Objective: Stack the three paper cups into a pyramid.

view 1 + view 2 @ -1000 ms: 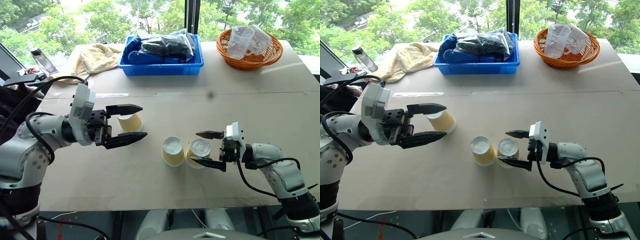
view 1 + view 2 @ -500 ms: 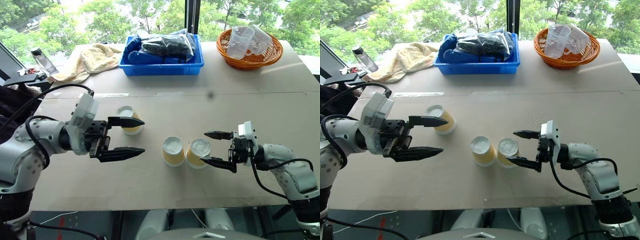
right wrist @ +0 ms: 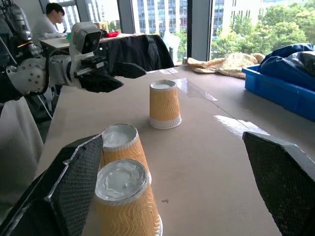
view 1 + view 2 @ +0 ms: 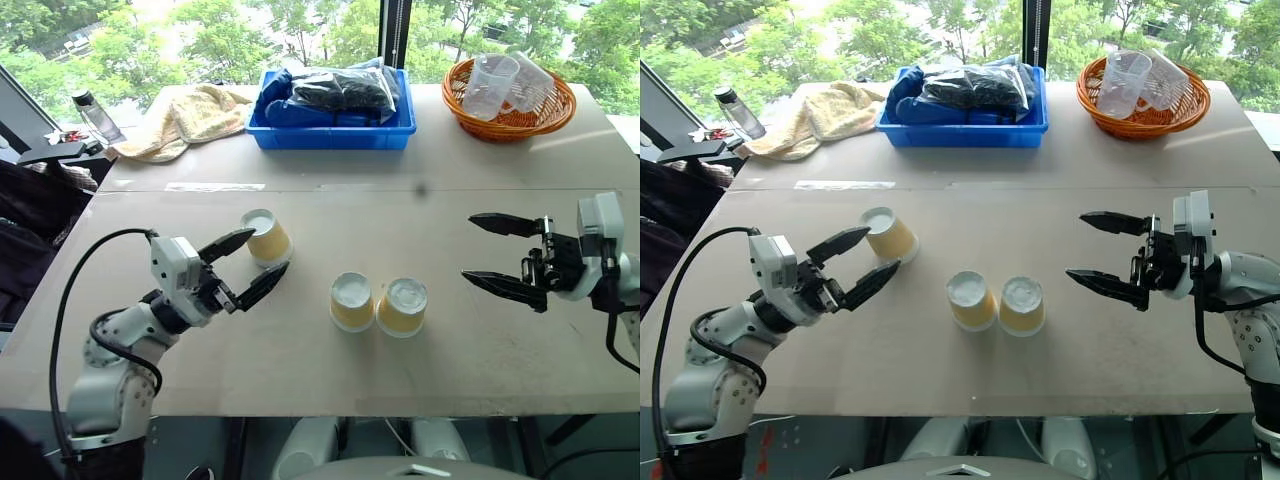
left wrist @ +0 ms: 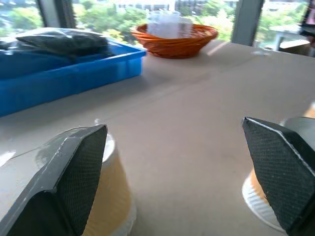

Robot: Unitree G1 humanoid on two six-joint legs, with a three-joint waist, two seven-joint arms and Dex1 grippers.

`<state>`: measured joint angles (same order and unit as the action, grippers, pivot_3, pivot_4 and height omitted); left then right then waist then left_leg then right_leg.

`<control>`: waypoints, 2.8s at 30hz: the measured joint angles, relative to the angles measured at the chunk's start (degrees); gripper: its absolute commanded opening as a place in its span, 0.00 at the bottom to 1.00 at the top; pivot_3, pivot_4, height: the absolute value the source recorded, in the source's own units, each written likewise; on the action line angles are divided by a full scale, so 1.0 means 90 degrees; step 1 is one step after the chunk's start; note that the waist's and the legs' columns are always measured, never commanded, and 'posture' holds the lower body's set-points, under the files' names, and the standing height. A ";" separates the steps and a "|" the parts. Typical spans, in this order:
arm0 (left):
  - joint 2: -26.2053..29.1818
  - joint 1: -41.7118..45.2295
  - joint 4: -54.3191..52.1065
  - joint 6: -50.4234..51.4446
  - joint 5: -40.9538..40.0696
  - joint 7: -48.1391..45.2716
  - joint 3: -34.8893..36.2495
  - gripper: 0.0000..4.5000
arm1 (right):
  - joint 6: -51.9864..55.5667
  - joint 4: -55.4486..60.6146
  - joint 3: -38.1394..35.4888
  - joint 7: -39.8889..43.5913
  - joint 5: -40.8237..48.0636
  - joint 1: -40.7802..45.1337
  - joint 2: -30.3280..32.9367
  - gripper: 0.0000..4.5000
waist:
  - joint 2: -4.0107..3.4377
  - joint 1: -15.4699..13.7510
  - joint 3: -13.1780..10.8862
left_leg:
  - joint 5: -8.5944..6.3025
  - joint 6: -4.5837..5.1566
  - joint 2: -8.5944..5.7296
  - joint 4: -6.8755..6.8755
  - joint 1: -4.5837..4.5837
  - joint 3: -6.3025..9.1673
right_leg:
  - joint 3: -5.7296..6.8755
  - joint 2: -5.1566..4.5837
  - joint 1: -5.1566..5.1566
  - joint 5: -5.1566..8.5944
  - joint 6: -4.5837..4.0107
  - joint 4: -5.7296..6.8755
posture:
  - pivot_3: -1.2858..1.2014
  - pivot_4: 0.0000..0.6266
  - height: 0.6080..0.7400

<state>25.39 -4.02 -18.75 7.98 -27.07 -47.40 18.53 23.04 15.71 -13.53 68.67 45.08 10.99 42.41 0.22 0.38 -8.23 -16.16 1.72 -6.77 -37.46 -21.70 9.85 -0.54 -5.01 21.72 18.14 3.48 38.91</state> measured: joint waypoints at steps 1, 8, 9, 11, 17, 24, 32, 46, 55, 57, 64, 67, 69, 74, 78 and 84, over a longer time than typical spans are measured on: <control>-0.0106 -0.0004 0.0053 -0.0149 0.0172 0.0185 -0.0038 1.00 | -0.0006 -0.0064 0.0000 0.0026 -0.0002 0.0023 0.0002 0.99 | 0.0000 -0.0021 0.0000 | 0.0000 0.0000 0.0000 -0.0001 0.0000 -0.0001 | -0.0001 -0.0002 -0.0002 -0.0002 0.0002 0.0000 | 0.52 0.24 1.00; -0.0379 0.0498 0.0542 -0.0564 0.0786 0.0994 -0.0342 1.00 | -0.0006 -0.0143 0.0015 0.0111 -0.0026 0.0138 0.0001 0.99 | 0.0001 -0.0134 0.0000 | 0.0000 0.0001 -0.0001 -0.0012 -0.0003 -0.0002 | 0.0000 -0.0001 -0.0003 -0.0007 0.0009 -0.0002 | 0.52 0.24 1.00; -0.0405 0.0575 0.0662 -0.0579 0.0841 0.1051 -0.0406 1.00 | -0.0006 -0.0142 0.0016 0.0113 -0.0034 0.0138 0.0001 0.99 | 0.0001 -0.0131 0.0000 | 0.0000 0.0001 -0.0001 -0.0012 -0.0003 -0.0002 | -0.0002 -0.0002 -0.0003 -0.0007 0.0009 -0.0002 | 0.52 0.24 1.00; -0.0456 0.0744 0.0899 -0.0582 0.0904 0.1210 -0.0486 1.00 | -0.0006 -0.0143 0.0017 0.0113 -0.0046 0.0135 0.0001 0.99 | 0.0001 -0.0131 -0.0001 | 0.0000 0.0001 -0.0001 -0.0012 -0.0003 -0.0002 | -0.0001 -0.0001 -0.0003 -0.0008 0.0009 -0.0002 | 0.52 0.24 1.00; -0.0522 0.1176 0.1546 -0.0630 0.1133 0.1548 -0.0690 1.00 | -0.0008 -0.0101 0.0012 0.0097 -0.0068 0.0027 -0.0003 0.99 | 0.0002 -0.0120 -0.0001 | 0.0000 0.0001 -0.0001 -0.0013 -0.0004 -0.0002 | -0.0002 -0.0001 -0.0002 -0.0008 0.0009 0.0000 | 0.52 0.24 1.00; -0.0478 0.1567 0.2068 -0.0702 0.1134 0.1531 -0.0771 1.00 | -0.0057 -0.0041 -0.0002 -0.0087 -0.0069 -0.0094 -0.0055 0.99 | 0.0002 -0.0122 -0.0001 | 0.0000 0.0001 -0.0002 -0.0019 -0.0005 -0.0001 | -0.0001 -0.0001 -0.0003 -0.0008 0.0010 0.0001 | 0.52 0.24 1.00; -0.0521 0.1802 0.2230 -0.0673 0.1086 0.1538 -0.0865 1.00 | -0.0108 -0.0045 -0.0043 -0.0431 -0.0150 -0.0103 -0.0130 0.99 | 0.0003 -0.0116 -0.0001 | 0.0000 0.0001 -0.0002 -0.0022 -0.0005 -0.0002 | -0.0002 -0.0001 -0.0002 -0.0008 0.0010 0.0002 | 0.52 0.24 1.00; -0.0521 0.1790 0.2225 -0.0507 0.0949 0.1457 -0.0876 0.55 | -0.0137 -0.0051 -0.0043 -0.0452 -0.0229 -0.0109 -0.0190 1.00 | 0.0003 -0.0116 -0.0001 | 0.0000 0.0001 -0.0002 -0.0024 -0.0006 -0.0001 | -0.0001 -0.0001 -0.0002 -0.0008 0.0010 0.0003 | 0.52 0.24 1.00; -0.0521 0.1880 0.2159 -0.0414 0.0847 0.1412 -0.0892 0.55 | -0.0131 -0.0084 -0.0083 -0.0441 -0.0216 -0.0103 -0.0189 1.00 | 0.0003 -0.0122 -0.0001 | 0.0000 0.0001 -0.0002 -0.0028 -0.0008 0.0000 | 0.0000 0.0000 -0.0002 -0.0009 0.0011 0.0004 | 0.52 0.24 1.00; -0.0507 0.2049 0.2014 -0.0323 0.0702 0.1313 -0.0895 0.55 | -0.0156 -0.0087 -0.0107 -0.0420 -0.0216 -0.0150 -0.0189 1.00 | 0.0004 -0.0128 -0.0002 | 0.0000 0.0001 -0.0002 -0.0037 -0.0015 0.0003 | 0.0005 0.0000 -0.0002 -0.0009 0.0011 0.0004 | 0.52 0.24 1.00; 0.0332 0.2997 0.0889 0.0904 -0.0577 -0.0055 -0.1263 0.55 | -0.0408 -0.0101 -0.0467 -0.0187 -0.0174 -0.0581 -0.0164 1.00 | 0.0009 -0.0109 -0.0005 | -0.0001 0.0002 -0.0003 -0.0056 -0.0021 0.0004 | 0.0003 0.0001 -0.0003 -0.0011 0.0015 0.0006 | 0.52 0.24 1.00; 0.0806 0.3471 0.0582 0.1539 -0.1022 -0.0810 -0.1654 0.55 | -0.0543 -0.0138 -0.0754 0.0024 -0.0175 -0.0928 -0.0058 1.00 | 0.0009 -0.0123 -0.0006 | -0.0001 0.0002 -0.0003 -0.0056 -0.0022 0.0008 | 0.0008 0.0001 -0.0004 -0.0011 0.0015 0.0005 | 0.52 0.24 1.00; 0.0880 0.3811 0.0453 0.1805 -0.1199 -0.1354 -0.2036 0.55 | -0.0546 -0.0125 -0.0884 0.0091 -0.0154 -0.1082 0.0022 1.00 | 0.0009 -0.0119 -0.0006 | -0.0001 0.0002 -0.0005 -0.0058 -0.0019 0.0005 | 0.0005 0.0000 -0.0008 -0.0013 0.0018 0.0006 | 0.52 0.24 1.00; 0.0514 0.4340 0.0579 0.2140 -0.1276 -0.2157 -0.2926 0.55 | -0.0488 0.0112 -0.0979 0.0104 -0.0013 -0.1374 0.0044 1.00 | 0.0010 -0.0091 -0.0006 | -0.0001 0.0002 -0.0004 -0.0065 -0.0019 0.0006 | 0.0006 0.0004 -0.0011 -0.0014 0.0017 0.0011 | 0.52 0.24 1.00; 0.0468 0.4430 0.0815 0.2155 -0.1196 -0.2557 -0.3257 0.55 | -0.0486 0.0417 -0.1076 0.0031 0.0153 -0.1537 0.0032 1.00 | 0.0010 -0.0036 -0.0007 | -0.0001 0.0002 -0.0004 -0.0069 -0.0020 0.0005 | 0.0004 0.0004 -0.0012 -0.0015 0.0017 0.0011 | 0.52 0.24 1.00; 0.0416 0.4493 0.1191 0.2050 -0.0954 -0.2830 -0.3369 0.55 | -0.0379 0.0747 -0.1101 -0.0285 0.0341 -0.1626 0.0018 1.00 | 0.0012 -0.0024 -0.0008 | -0.0001 0.0003 -0.0004 -0.0075 -0.0021 0.0006 | 0.0006 0.0004 -0.0014 -0.0016 0.0020 0.0011 | 0.52 0.24 1.00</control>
<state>29.14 36.41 -8.02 26.43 -35.66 -72.87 -11.79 19.63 22.43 -23.44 66.10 48.15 -3.64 42.57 0.33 0.17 -8.30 -16.17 1.74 -6.81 -38.14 -21.89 9.90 -0.49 -4.98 21.60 17.99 3.66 39.01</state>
